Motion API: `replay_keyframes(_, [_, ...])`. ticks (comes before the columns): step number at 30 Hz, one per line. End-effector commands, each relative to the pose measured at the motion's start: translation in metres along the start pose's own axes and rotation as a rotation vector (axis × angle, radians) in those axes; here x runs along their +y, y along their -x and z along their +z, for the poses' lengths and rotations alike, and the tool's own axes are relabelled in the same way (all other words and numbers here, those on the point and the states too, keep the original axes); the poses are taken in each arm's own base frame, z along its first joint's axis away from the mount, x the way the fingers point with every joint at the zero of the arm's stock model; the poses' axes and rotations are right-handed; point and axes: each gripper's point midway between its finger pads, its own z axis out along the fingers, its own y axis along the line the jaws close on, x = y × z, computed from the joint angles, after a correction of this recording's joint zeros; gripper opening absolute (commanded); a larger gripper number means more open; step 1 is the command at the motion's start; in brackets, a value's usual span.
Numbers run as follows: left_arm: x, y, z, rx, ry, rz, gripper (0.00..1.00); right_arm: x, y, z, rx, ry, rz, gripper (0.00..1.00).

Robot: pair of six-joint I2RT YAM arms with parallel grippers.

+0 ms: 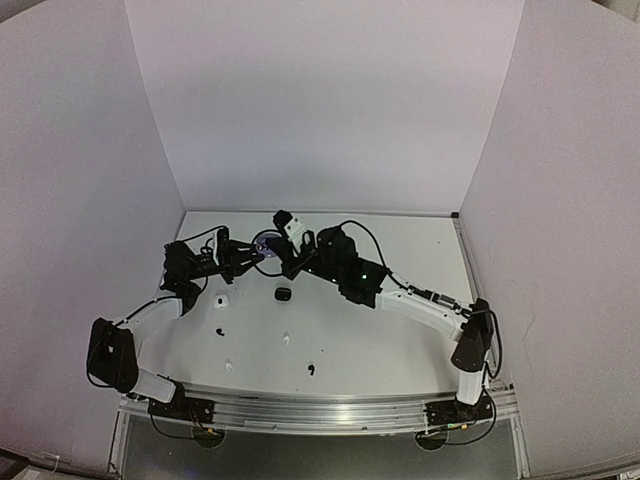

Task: Insert the wireless bluetooth earbuds into the charging case
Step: Adjust the left earbud in the left side groove of the charging case.

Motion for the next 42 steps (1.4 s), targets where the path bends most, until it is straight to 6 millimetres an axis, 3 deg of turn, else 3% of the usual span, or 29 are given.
replay_keyframes(1, [-0.001,0.020,0.002,-0.041,-0.005,0.055,0.00,0.010,0.019,-0.011,-0.045,0.055,0.006,0.00])
replay_keyframes(13, [0.000,0.021,0.003,-0.037,-0.003,0.055,0.00,0.024,0.043,-0.024,-0.080,0.135,0.011,0.02])
replay_keyframes(17, [0.001,0.021,0.003,-0.038,-0.003,0.059,0.00,0.026,0.036,-0.021,-0.065,0.152,0.032,0.09])
replay_keyframes(27, [0.000,0.019,0.003,-0.033,-0.011,0.072,0.00,0.021,0.045,-0.015,-0.085,0.120,0.037,0.08])
replay_keyframes(42, [-0.002,0.020,0.003,-0.037,-0.013,0.085,0.00,0.025,0.008,0.002,0.002,0.137,0.110,0.03])
